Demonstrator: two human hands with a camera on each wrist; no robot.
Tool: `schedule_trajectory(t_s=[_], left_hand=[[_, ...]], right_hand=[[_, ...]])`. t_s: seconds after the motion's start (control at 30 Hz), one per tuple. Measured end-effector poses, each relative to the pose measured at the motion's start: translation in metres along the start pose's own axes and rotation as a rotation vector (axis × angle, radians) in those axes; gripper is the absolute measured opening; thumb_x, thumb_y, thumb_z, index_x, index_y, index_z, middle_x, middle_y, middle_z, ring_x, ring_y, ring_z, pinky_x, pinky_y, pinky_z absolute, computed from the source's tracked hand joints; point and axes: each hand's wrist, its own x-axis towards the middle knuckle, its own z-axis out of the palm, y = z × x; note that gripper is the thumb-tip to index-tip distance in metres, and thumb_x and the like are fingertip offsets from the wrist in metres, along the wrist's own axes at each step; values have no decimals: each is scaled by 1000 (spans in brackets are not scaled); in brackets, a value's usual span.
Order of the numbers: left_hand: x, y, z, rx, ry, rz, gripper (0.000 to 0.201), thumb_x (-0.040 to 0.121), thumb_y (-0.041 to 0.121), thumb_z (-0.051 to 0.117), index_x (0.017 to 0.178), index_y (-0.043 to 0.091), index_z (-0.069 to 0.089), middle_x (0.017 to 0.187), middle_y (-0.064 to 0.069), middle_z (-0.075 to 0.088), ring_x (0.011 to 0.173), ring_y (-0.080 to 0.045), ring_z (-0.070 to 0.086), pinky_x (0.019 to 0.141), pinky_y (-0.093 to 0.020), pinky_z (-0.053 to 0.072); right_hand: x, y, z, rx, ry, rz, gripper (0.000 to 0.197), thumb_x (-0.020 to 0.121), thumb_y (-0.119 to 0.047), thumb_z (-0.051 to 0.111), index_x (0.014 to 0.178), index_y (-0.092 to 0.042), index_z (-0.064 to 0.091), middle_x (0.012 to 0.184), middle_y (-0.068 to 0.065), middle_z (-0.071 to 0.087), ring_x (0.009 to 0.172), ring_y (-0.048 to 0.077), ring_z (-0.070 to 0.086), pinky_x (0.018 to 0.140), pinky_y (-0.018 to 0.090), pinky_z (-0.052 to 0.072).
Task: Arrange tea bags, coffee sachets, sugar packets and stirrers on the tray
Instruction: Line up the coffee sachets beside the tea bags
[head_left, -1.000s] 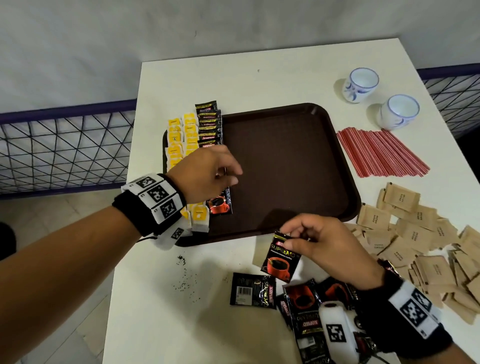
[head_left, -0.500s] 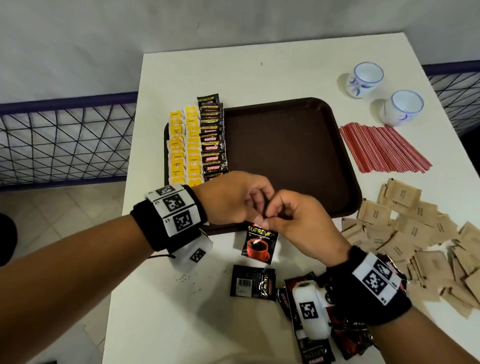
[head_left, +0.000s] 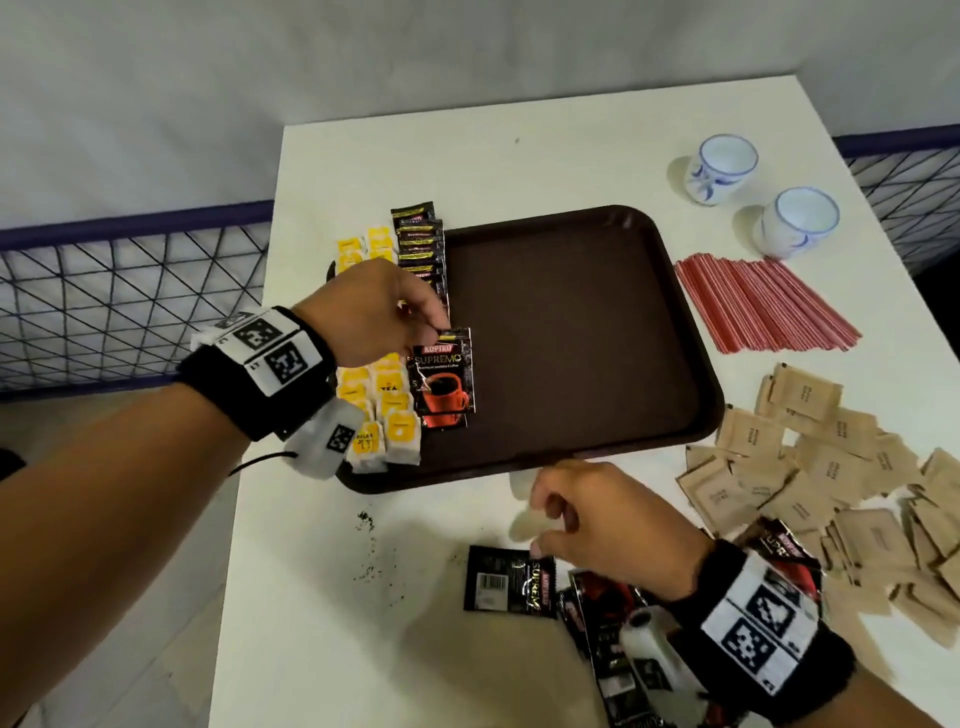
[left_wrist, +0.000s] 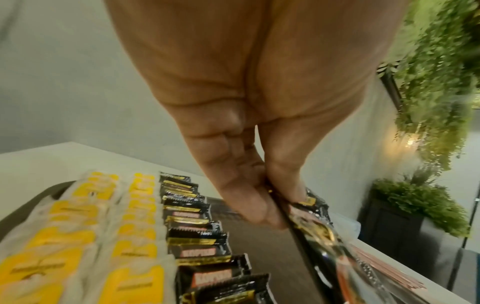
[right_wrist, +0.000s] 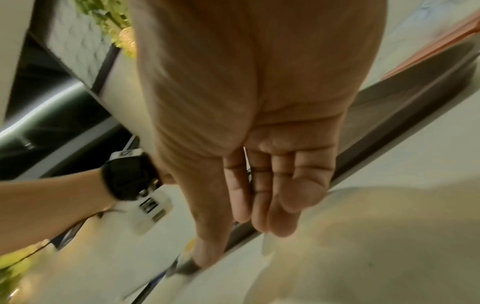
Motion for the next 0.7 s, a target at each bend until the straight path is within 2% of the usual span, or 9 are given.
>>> schedule_trajectory(t_s=[0.1,0.17,0.23,0.3,0.4,0.47,0.57,0.63,0.7], left_hand=[[4,-7,4,-2,-27,-9,17,81,4,75,83,21,75,81,6,69,61,-1,64,61,-18,52],[5,-11,9,25,-51,-24,18,80,7,77,83,24,75,81,13,68,67,-6,67,63,-21,55],[7,-12,15,35,-65,-19,18,79,8,78,81,26,75,79,16,66,68,-9,68,65,-24,55],[7,-11,20,44,-89,-1,21,78,9,78,79,29,74,77,18,65,65,2,64,65,-21,50],[7,-11,29,67,-122,-12,18,79,10,78,83,27,76,78,16,66,65,6,61,65,-17,46],[7,-12,33,59,-135,-26,18,79,9,77,83,26,76,79,12,68,62,-2,64,60,-15,48],[5,-13,35,88,-134,-20,16,80,8,77,87,22,77,82,11,68,62,8,60,57,-5,43],[5,-15,35,107,-122,-14,16,80,9,77,89,22,78,81,13,68,67,13,59,60,-3,42],[4,-17,34,117,-118,-21,17,80,9,77,90,22,78,80,14,69,69,11,60,60,-3,42]], right_hand=[[-4,-16,13,-192,-87,-93,49,79,-47,71,120,-29,52,120,-10,51,100,13,54,80,29,46],[-6,-21,24,-285,-114,-130,70,72,-47,78,131,-24,48,133,-1,49,117,22,53,88,33,49],[-7,-22,34,-404,-138,-129,84,48,-48,89,120,-20,56,122,4,59,102,24,64,74,32,56],[-6,-20,40,-437,-123,-77,88,28,-43,90,106,-23,56,105,1,65,82,18,67,56,25,54],[-3,-17,46,-389,-93,-68,90,23,-33,86,104,-23,47,101,-1,64,78,15,66,53,22,51],[-5,-20,44,-399,-78,-84,88,33,-24,84,111,-20,45,106,0,64,86,18,66,61,24,54],[-4,-24,40,-289,-123,-121,71,72,1,62,136,-14,34,125,6,55,111,27,55,82,31,45],[-4,-25,36,-215,-138,-136,56,81,6,51,131,-15,38,121,6,54,107,26,52,74,31,37],[-3,-27,33,-161,-144,-139,47,82,6,50,122,-18,43,118,4,55,101,23,52,72,33,40]])
